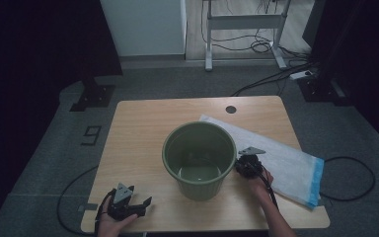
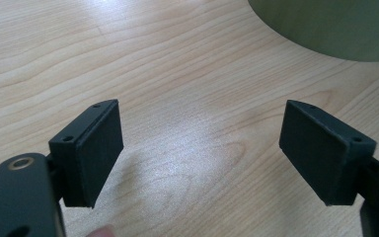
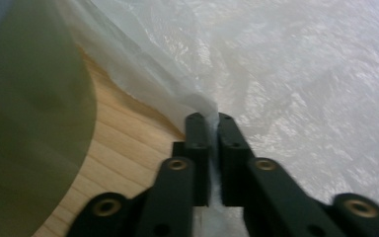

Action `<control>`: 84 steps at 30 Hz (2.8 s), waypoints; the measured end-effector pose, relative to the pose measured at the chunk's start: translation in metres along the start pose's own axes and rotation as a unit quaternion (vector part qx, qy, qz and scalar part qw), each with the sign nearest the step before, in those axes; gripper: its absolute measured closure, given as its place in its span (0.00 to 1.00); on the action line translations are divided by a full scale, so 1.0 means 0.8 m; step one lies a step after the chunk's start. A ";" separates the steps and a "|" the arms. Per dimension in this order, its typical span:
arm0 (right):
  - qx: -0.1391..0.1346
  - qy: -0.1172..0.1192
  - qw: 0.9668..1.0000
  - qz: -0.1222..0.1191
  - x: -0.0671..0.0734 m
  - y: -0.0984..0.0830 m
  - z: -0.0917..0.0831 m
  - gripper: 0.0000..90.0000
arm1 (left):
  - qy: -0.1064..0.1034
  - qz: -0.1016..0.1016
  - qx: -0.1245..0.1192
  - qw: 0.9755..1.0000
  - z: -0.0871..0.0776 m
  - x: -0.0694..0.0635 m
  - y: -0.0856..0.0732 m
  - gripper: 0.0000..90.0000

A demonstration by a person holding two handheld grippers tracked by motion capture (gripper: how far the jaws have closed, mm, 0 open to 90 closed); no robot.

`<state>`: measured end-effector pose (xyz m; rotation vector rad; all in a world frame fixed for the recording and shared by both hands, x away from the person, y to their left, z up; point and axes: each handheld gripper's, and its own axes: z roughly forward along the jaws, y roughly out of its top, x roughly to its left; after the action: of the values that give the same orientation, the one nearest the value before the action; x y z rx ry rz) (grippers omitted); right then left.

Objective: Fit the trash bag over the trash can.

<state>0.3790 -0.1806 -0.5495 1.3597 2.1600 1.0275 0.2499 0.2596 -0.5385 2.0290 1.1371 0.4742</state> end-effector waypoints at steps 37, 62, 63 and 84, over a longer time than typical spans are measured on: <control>-0.262 0.007 0.962 0.072 -0.032 0.079 -0.183 0.99 | 0.007 0.005 0.011 1.000 0.004 -0.001 -0.002 0.19; -0.334 0.014 0.941 0.041 -0.029 0.111 -0.265 0.99 | 0.005 0.006 0.018 1.000 0.007 -0.004 -0.002 0.19; -0.334 0.014 0.941 0.041 -0.029 0.111 -0.265 0.99 | 0.004 0.006 0.019 1.000 0.007 -0.004 -0.002 0.19; -0.392 0.045 0.919 -0.011 0.014 0.152 -0.335 0.99 | 0.002 0.002 0.021 1.000 0.008 -0.003 -0.002 0.19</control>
<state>0.2718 -0.2399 -0.2815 0.8979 1.5073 1.7152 0.2518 0.2556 -0.5439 2.0686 1.1546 0.4598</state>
